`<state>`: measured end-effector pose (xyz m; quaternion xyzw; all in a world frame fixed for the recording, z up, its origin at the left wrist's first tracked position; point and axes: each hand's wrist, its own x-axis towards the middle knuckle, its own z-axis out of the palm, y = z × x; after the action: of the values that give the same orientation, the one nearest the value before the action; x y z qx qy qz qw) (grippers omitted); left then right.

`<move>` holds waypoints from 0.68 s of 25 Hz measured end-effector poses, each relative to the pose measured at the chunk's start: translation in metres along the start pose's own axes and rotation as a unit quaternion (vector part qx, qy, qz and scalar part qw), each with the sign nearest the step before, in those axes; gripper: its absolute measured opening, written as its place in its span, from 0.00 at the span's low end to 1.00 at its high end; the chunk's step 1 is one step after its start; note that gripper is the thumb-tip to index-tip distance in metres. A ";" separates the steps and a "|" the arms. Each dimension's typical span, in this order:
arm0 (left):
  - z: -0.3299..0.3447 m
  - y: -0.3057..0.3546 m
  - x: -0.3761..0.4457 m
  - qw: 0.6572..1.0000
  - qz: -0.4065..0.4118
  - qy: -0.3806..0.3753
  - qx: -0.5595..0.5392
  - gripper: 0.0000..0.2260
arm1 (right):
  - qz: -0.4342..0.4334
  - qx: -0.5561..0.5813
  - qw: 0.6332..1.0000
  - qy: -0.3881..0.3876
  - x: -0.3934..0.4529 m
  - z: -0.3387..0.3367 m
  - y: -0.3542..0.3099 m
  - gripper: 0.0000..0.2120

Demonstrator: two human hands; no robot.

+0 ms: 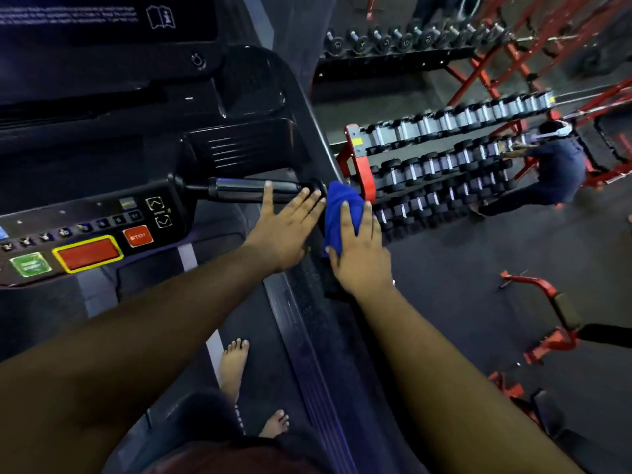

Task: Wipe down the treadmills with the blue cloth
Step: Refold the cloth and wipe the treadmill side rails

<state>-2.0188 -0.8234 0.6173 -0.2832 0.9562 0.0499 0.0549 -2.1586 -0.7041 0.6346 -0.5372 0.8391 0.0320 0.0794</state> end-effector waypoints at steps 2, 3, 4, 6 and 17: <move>-0.003 -0.011 0.002 1.000 -0.009 -0.001 0.016 0.41 | -0.011 0.000 1.000 -0.011 0.015 -0.003 -0.003 0.40; -0.003 -0.014 0.002 1.000 -0.003 -0.001 0.020 0.41 | -0.018 0.003 1.000 -0.014 0.007 -0.003 0.000 0.40; -0.002 -0.016 0.001 1.000 0.006 0.001 0.025 0.41 | -0.022 0.004 1.000 -0.016 -0.009 -0.001 0.005 0.40; -0.002 -0.020 0.000 0.999 0.018 0.005 0.038 0.41 | -0.018 -0.024 0.999 -0.015 -0.048 0.002 0.020 0.40; 0.014 -0.037 -0.001 0.992 0.044 0.047 0.105 0.38 | -0.218 -0.370 0.898 -0.096 0.001 -0.005 -0.013 0.32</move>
<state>-1.9968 -0.8524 0.6013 -0.2353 0.9693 -0.0614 0.0367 -2.1476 -0.7113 0.6400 -0.6914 0.6174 0.3732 -0.0395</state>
